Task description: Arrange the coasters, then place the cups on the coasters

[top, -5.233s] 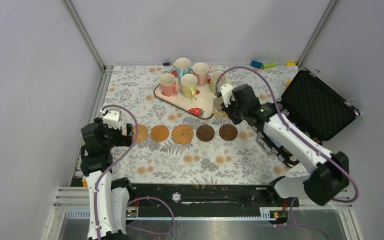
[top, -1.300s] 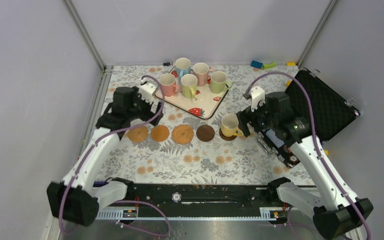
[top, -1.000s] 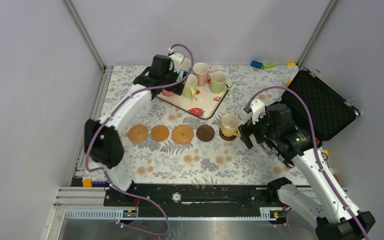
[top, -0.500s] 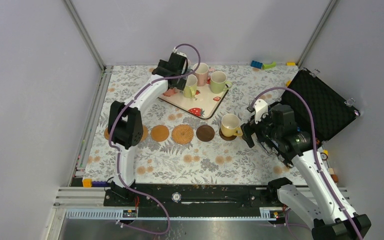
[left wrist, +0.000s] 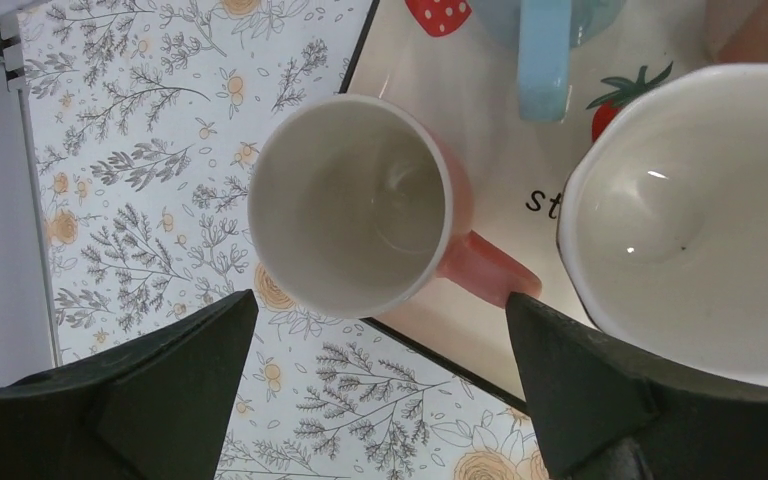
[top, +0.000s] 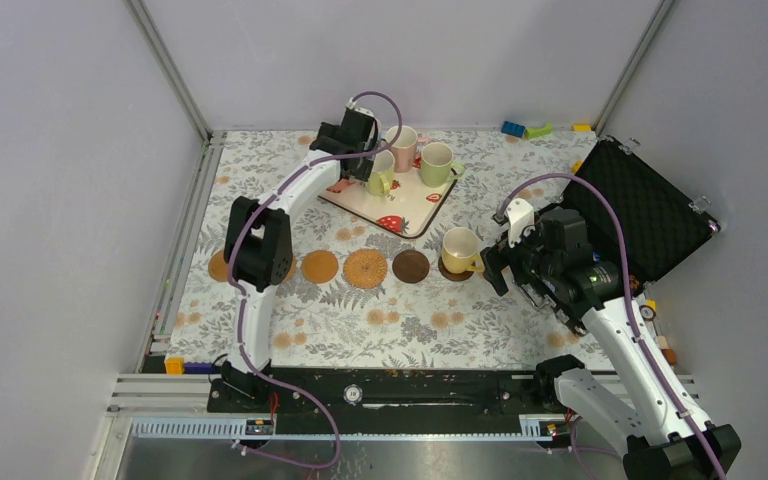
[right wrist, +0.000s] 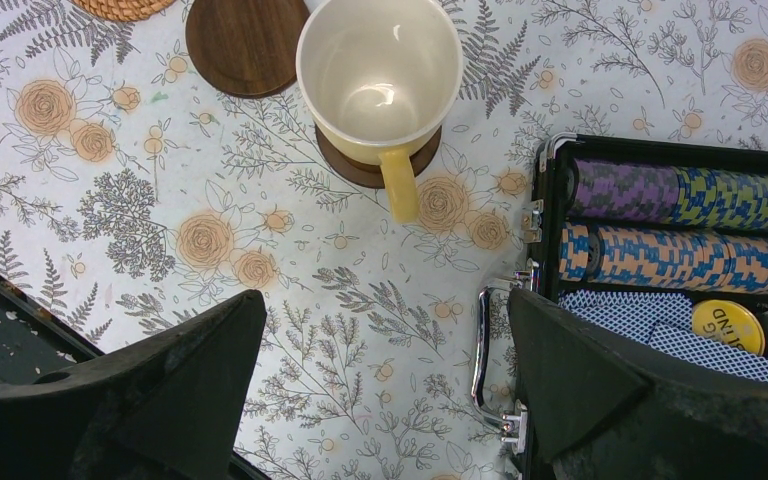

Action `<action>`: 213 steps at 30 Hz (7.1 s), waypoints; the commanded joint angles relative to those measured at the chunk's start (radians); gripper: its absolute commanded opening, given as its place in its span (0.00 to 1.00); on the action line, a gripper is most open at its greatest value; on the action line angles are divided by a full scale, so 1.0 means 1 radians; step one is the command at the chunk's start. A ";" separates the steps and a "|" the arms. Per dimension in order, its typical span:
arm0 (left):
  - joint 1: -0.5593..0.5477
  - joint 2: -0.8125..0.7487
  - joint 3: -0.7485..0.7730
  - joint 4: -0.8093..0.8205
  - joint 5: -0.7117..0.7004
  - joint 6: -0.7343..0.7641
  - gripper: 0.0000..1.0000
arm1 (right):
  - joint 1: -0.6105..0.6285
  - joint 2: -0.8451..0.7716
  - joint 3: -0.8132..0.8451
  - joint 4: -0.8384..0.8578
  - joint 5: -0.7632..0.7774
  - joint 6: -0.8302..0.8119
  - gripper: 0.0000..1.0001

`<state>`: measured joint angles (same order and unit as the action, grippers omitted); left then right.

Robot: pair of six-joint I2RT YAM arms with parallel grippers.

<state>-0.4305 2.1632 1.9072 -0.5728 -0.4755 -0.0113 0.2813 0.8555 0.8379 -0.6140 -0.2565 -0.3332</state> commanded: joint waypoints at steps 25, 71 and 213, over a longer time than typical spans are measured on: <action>0.015 0.090 0.148 0.053 -0.049 0.044 0.99 | -0.013 0.011 -0.003 0.039 -0.042 -0.005 1.00; 0.109 -0.049 -0.159 0.170 0.310 0.061 0.58 | -0.013 0.011 -0.001 0.037 -0.050 -0.001 1.00; 0.895 -1.008 -1.194 0.213 0.581 0.267 0.12 | -0.013 0.019 -0.005 0.040 -0.016 -0.006 1.00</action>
<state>0.4587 1.1545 0.6662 -0.4393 0.1192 0.2405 0.2737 0.8837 0.8326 -0.6067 -0.2775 -0.3332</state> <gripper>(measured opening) 0.167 0.994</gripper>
